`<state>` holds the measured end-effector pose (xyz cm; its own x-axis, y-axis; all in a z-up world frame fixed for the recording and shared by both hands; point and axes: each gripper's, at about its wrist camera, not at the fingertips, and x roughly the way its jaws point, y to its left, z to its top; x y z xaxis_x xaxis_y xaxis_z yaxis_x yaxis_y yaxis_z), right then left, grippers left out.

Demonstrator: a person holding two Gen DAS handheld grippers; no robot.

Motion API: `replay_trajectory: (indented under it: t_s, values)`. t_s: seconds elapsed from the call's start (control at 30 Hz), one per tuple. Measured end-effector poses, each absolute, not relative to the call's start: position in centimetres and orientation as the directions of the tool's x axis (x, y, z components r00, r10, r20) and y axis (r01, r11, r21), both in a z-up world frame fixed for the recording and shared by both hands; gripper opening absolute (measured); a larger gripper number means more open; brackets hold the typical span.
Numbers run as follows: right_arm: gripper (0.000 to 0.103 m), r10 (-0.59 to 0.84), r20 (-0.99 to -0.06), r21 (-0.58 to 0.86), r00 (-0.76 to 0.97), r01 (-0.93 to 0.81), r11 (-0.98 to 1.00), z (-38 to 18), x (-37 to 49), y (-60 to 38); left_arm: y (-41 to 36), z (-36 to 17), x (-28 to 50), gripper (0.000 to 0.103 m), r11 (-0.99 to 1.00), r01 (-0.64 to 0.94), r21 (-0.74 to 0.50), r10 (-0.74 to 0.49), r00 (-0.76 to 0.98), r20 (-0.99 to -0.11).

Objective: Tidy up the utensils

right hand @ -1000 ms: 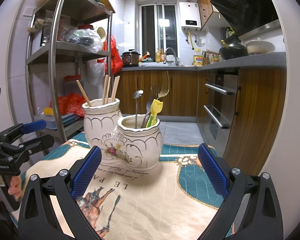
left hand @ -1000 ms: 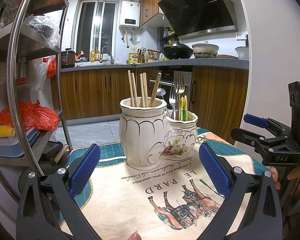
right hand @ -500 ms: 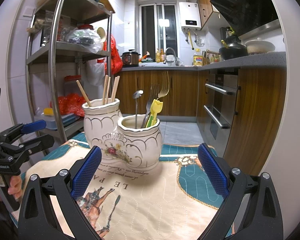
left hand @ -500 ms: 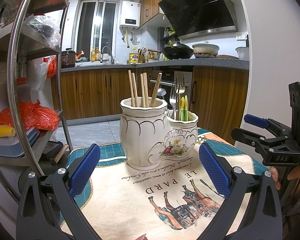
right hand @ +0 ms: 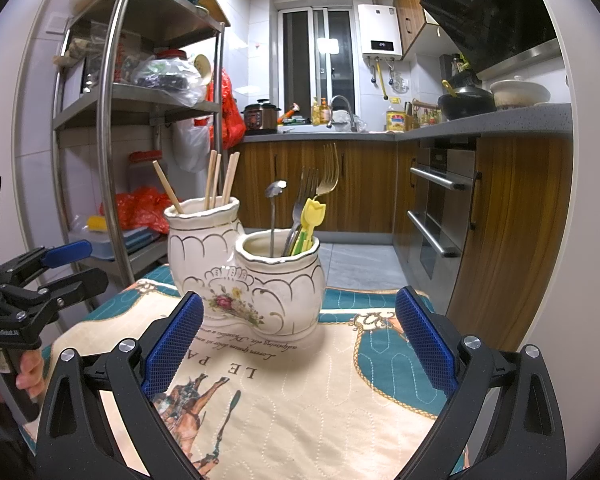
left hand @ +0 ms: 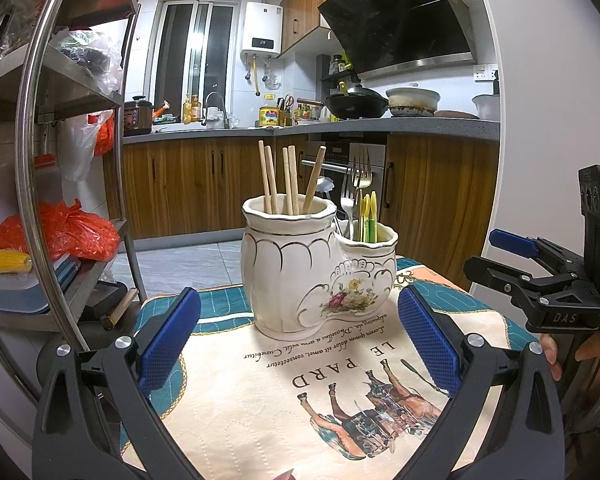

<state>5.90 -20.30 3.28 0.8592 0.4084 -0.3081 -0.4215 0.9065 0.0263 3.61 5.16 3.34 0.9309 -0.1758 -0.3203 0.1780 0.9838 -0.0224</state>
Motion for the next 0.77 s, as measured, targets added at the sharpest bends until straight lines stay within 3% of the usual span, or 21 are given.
replay_trajectory:
  t_s: [0.77]
  values:
    - [0.096,0.408,-0.308,0.027,0.859,-0.421,0.907,3.27,5.9,-20.31,5.28,3.5,3.62,0.097,0.986,0.167,-0.023,-0.165,0.932,-0.322]
